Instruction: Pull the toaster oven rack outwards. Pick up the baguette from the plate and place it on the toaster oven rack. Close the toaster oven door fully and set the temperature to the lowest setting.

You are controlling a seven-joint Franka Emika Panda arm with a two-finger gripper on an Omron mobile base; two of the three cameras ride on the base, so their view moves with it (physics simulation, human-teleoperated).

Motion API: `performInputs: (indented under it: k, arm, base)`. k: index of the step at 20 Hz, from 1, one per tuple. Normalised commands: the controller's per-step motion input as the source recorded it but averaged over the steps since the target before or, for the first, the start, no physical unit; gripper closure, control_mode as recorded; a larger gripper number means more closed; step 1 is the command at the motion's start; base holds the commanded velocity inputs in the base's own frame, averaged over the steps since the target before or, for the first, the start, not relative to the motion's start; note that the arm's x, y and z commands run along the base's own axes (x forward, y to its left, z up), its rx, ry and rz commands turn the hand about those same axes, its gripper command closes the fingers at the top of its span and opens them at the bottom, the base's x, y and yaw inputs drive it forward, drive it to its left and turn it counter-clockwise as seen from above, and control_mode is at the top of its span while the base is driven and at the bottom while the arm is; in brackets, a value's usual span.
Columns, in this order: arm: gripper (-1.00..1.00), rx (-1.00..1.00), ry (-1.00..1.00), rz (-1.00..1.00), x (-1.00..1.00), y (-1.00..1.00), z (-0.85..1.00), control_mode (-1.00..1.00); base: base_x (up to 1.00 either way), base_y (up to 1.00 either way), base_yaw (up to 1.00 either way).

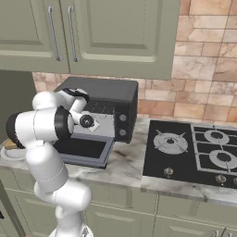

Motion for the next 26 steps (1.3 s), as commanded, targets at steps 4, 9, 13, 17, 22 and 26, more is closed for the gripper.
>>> performInputs:
  k: [4, 9, 13, 17, 22, 26]
  arm:
    - [-1.0, 0.0, 0.05, 0.0, 0.35, 0.0, 0.0, -1.0]
    - [-1.0, 0.0, 0.01, 0.0, 0.34, 0.0, 0.0, -1.0]
    - [-1.0, 0.0, 0.0, 0.0, 0.37, 0.0, 0.0, -1.0]
    - [-1.0, 0.0, 0.01, 0.0, 0.0, 0.0, 0.0, -1.0]
    - [1.0, 0.0, 0.0, 0.0, 0.0, 0.0, 0.0, -1.0]
    - [1.0, 0.0, 0.0, 0.0, 0.0, 0.0, 0.0, -1.0]
  base:
    - [0.0, 0.0, 0.0]
    - [0.0, 0.0, 0.0]
    - [0.0, 0.0, 0.0]
    - [0.0, 0.0, 0.0]
    - [0.0, 0.0, 0.0]
    - [0.0, 0.0, 0.0]
